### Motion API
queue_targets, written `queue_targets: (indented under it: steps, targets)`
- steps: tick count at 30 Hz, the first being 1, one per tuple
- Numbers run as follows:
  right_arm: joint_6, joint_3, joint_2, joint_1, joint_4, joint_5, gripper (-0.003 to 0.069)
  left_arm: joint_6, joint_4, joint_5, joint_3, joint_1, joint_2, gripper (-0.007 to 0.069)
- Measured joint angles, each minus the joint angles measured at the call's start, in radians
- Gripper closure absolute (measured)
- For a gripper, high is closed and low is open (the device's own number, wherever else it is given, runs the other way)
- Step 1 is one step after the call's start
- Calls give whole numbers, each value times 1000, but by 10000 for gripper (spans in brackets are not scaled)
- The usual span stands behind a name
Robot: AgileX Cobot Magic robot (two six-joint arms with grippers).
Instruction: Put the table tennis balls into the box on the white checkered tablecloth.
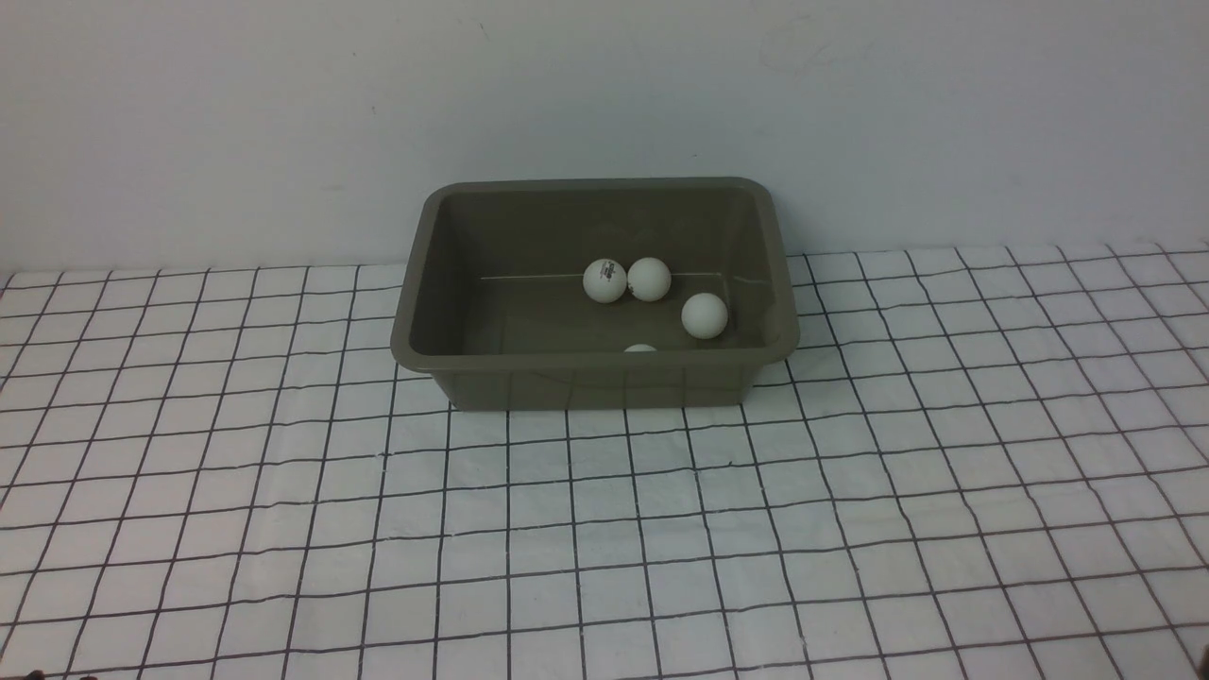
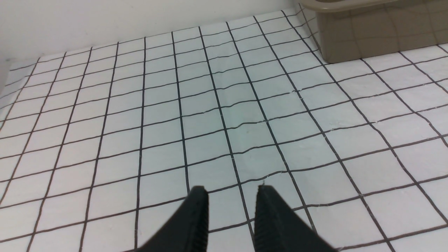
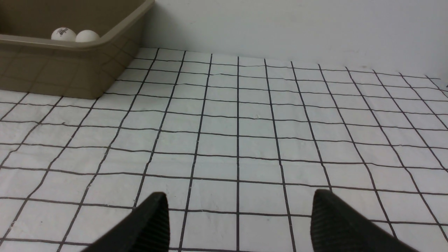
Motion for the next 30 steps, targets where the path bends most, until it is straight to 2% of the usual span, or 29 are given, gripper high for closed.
queue_targets:
  steps: [14, 30]
  targets:
    - [49, 1, 0, -32, -3, -8, 167, 0, 0, 0, 0, 0, 0, 450]
    - [52, 1, 0, -38, -4, -8, 167, 0, 0, 0, 0, 0, 0, 450]
